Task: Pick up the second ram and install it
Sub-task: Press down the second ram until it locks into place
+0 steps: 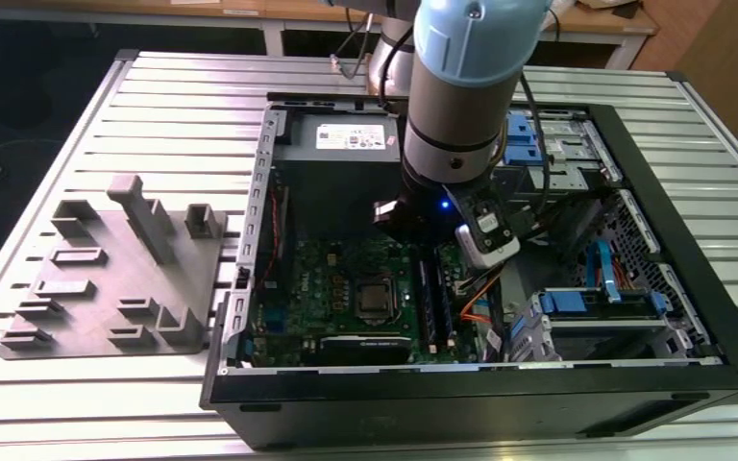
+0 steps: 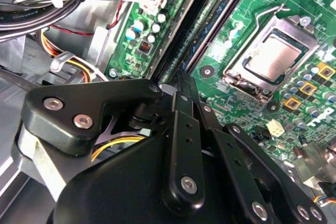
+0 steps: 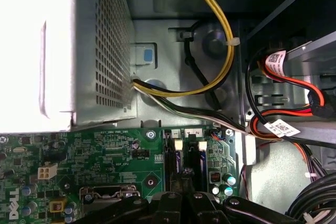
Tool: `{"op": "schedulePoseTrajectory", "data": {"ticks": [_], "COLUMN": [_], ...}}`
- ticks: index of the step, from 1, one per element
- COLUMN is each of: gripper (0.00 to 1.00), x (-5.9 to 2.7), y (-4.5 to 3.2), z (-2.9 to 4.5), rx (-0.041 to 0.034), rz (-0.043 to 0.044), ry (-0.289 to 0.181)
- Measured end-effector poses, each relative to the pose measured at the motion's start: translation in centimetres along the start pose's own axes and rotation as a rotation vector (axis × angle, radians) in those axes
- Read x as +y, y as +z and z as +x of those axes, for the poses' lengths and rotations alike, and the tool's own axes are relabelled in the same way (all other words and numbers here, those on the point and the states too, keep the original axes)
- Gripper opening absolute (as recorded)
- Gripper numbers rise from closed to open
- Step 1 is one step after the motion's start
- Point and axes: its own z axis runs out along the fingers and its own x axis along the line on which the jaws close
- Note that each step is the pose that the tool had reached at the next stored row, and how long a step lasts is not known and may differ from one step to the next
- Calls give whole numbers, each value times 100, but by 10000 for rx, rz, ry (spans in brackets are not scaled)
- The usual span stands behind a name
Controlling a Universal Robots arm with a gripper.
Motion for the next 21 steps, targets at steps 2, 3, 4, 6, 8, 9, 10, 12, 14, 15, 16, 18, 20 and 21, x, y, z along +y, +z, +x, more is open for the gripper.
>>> {"op": "schedulePoseTrajectory", "data": {"ticks": [2,3,4,6,8,9,10,12,14,15,16,18,20,21], "gripper": [7,7,7,7,7,7,7,7,7,7,7,7,7,7], "x": [0,0,0,0,3,4,5,9,11,11,11,10,-8,-21], "y": [0,0,0,-2,-19,-40,-64,-103,-125,-125,-125,-128,-130,-131], "z": [0,0,0,0,-1,-2,-3,-5,-6,-6,-6,-6,-7,-8], "rx": [0,0,0,-1,-6,-5,-2,-2,-2,-3,-3,-1,0,-1], "rz": [2,2,2,2,5,11,21,21,20,19,17,22,24,22], "ry": [0,0,0,0,-1,-1,-1,-1,-1,-1,-1,-1,-1,-2]}}
